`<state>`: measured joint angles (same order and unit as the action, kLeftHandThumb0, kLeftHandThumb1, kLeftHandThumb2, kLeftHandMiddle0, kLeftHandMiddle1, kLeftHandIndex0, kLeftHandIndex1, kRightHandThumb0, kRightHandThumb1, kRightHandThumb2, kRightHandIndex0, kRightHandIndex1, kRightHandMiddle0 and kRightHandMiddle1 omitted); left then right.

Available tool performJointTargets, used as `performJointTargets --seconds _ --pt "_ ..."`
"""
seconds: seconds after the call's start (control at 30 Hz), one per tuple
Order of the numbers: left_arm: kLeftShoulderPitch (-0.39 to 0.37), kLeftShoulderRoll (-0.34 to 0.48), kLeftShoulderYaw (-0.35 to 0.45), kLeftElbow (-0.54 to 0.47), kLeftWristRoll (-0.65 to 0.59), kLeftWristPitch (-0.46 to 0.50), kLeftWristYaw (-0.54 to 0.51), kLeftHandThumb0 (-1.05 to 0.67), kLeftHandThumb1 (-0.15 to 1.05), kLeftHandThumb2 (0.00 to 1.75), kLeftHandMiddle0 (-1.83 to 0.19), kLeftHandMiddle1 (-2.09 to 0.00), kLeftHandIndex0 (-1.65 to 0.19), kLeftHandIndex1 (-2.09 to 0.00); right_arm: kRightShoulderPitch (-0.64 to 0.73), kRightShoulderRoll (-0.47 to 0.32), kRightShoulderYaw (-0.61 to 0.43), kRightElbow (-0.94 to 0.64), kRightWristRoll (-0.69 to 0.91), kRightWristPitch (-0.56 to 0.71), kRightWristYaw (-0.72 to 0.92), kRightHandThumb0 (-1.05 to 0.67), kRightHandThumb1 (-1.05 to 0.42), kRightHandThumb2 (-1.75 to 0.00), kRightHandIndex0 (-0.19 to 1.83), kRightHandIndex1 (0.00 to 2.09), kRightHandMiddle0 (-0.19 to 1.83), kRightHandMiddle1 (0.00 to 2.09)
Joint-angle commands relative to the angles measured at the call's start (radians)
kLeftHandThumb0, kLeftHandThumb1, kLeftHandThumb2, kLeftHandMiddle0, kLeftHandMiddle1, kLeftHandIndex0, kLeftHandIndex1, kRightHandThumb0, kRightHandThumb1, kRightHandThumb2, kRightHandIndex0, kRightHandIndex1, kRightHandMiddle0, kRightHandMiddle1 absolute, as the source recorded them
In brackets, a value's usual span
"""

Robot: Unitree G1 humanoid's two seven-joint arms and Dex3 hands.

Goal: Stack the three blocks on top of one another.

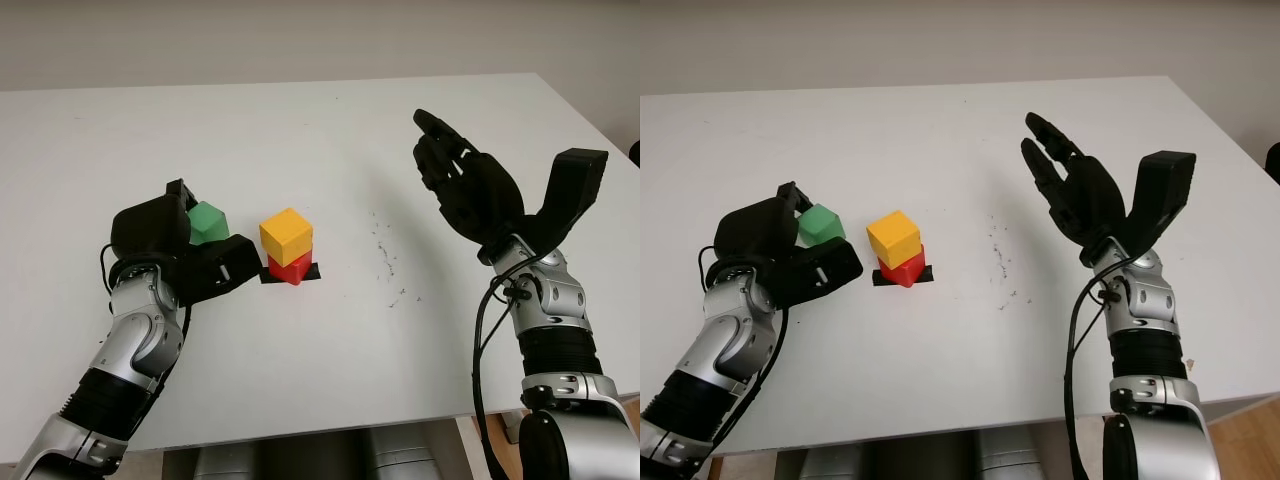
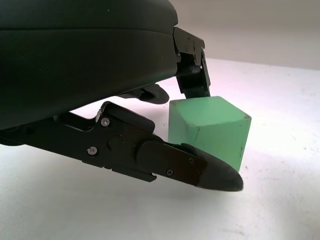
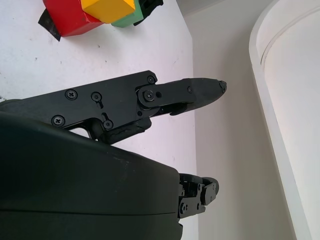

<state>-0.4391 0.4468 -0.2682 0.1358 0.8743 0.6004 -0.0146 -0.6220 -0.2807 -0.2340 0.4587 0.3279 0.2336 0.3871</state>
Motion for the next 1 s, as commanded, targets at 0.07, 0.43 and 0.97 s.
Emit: performJointTargets --seconds 0.07,0.43,0.97 --pt "0.007 -0.006 0.020 0.021 -0.018 -0.041 0.063 -0.52 1.05 0.08 -0.42 -0.29 -0.33 -0.94 0.007 -0.009 -0.004 -0.022 0.001 -0.001 0.002 -0.56 -1.05 -0.19 -0.11 0.04 0.05 0.23" --pt "0.012 -0.036 0.054 0.061 -0.072 -0.097 0.188 -0.37 1.05 0.09 -0.16 -0.95 -0.35 -1.04 0.007 -0.011 -0.004 -0.023 0.004 0.007 0.006 -0.53 -1.05 -0.20 -0.14 0.04 0.06 0.23" --pt "0.047 0.043 0.079 -0.092 -0.076 -0.146 0.071 -0.32 1.03 0.05 -0.29 -0.56 -0.36 -1.28 0.014 -0.005 -0.001 -0.037 0.000 0.024 -0.012 -0.49 -1.05 -0.20 -0.12 0.06 0.09 0.24"
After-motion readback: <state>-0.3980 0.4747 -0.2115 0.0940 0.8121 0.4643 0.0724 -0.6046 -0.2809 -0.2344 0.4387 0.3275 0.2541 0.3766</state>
